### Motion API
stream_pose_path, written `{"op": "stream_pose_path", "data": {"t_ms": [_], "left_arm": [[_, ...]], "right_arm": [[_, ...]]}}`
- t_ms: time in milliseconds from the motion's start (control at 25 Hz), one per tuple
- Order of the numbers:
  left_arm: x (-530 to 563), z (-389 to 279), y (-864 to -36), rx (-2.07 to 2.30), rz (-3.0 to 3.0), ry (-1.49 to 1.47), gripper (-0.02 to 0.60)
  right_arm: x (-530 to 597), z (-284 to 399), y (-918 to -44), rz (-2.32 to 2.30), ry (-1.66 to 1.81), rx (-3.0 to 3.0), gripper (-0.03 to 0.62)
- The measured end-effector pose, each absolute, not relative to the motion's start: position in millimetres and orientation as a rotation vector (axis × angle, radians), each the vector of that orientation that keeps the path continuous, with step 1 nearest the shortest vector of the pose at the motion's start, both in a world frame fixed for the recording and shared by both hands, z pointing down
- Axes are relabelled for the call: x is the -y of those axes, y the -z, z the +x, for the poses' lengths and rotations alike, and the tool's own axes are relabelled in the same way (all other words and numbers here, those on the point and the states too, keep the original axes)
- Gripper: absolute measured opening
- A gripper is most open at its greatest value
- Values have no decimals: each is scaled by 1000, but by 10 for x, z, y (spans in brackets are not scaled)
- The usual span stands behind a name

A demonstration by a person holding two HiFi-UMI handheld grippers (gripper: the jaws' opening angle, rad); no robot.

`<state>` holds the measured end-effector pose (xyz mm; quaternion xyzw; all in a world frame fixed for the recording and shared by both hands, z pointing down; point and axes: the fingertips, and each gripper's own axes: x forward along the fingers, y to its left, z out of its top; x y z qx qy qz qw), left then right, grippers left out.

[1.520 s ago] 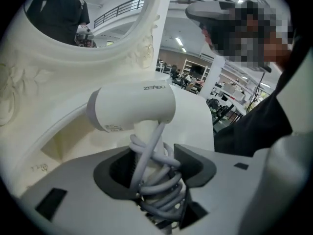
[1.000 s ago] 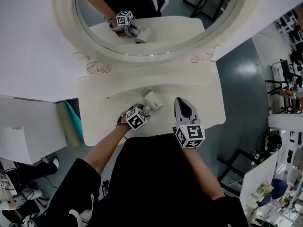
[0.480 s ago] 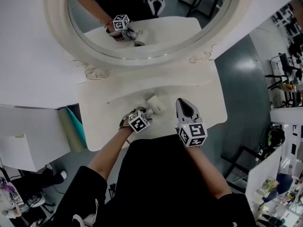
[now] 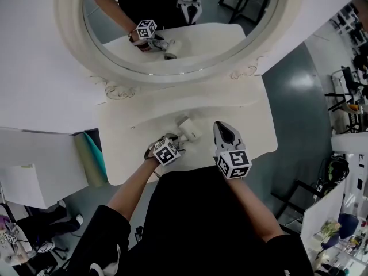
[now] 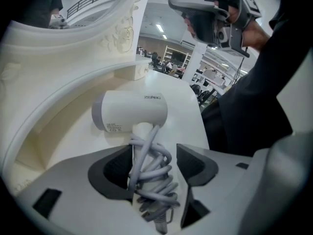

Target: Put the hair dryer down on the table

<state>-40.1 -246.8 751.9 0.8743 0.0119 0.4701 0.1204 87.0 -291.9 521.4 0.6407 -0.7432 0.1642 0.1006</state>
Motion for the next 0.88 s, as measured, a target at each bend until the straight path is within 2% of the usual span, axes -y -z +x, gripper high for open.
{"op": "stream_pose_path", "data": {"t_ms": [280,720,880], "left_arm": [[2575,-425,-7188,87,2605,-1198,279],[2605,-106,-6214,240,2595,-739,278],[2669,-85,-5778,422,2718,-577,270]], "right_arm": [[2892,970,-5227,1912,-503,2191,18],[2852,814,-5122,1856,-418,2234,18],[2730,684,-5012,1803,-344,2267,18]]}}
